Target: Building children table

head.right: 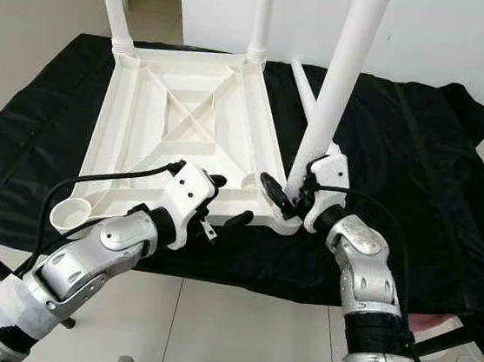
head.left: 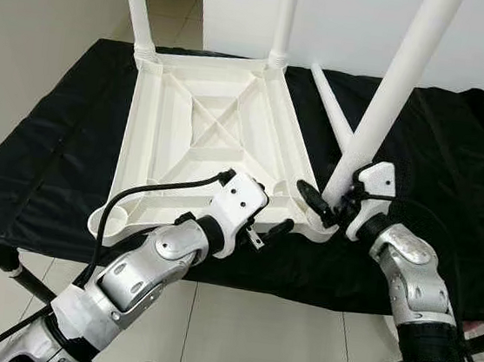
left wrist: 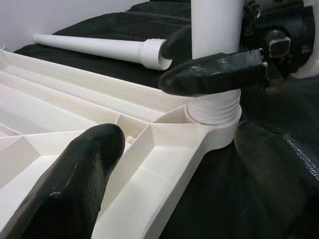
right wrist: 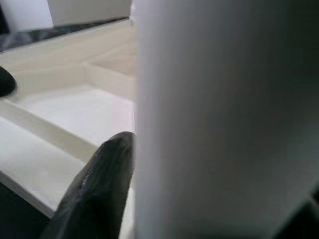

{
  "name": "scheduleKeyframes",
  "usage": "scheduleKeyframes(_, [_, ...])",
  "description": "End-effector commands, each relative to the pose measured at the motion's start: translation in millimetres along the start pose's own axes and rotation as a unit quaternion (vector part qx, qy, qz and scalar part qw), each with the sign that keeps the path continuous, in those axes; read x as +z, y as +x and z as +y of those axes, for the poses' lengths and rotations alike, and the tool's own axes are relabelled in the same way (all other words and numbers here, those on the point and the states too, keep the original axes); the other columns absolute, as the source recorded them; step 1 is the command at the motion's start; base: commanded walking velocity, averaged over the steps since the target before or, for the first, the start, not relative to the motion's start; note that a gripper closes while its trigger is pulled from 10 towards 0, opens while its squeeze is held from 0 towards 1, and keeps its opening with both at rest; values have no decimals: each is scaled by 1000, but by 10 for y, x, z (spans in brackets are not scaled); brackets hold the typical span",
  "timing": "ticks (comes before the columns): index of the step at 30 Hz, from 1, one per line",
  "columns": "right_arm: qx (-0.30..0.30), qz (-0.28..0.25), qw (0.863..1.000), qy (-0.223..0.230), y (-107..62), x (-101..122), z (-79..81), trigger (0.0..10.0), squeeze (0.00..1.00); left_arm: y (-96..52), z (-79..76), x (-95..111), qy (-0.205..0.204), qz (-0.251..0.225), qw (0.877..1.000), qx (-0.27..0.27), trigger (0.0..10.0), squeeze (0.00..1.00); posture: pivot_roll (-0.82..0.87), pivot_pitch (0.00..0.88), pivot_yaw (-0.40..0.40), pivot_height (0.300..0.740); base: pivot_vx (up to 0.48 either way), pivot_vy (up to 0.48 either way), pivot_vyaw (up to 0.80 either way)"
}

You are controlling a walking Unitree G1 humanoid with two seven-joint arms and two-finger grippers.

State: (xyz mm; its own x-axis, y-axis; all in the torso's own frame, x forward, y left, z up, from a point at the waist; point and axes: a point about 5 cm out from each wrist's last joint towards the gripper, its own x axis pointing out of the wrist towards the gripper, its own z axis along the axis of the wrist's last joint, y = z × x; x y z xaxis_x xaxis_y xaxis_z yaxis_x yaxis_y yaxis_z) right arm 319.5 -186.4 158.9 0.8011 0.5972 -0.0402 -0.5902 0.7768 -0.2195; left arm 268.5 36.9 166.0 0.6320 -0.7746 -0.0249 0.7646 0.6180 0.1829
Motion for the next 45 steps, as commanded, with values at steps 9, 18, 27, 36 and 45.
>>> scheduleKeyframes(9, [35,29,999,1,-17,-188,42,0,0,-9,-64,8,2,3,996,-91,10000,0,-117,42,49,740,0,0,0])
scheduleKeyframes(18, [-41,15,999,27,21,-160,17,10000,0,-15,-84,3,1,3,995,-95,10000,0,-123,49,53,740,0,0,0])
scheduleKeyframes(27, [-201,49,976,74,105,-209,169,10000,0,-12,-120,-6,-2,4,995,-99,10000,0,-123,51,46,740,0,0,0])
scheduleKeyframes(36, [-374,45,922,93,1,-126,372,10000,0,-14,-144,-13,-3,4,995,-103,10000,0,-122,48,41,740,0,0,0])
scheduleKeyframes(45, [-419,39,902,96,-27,-32,488,10000,0,-5,-152,-17,-1,3,994,-105,10000,0,-128,34,33,740,0,0,0])
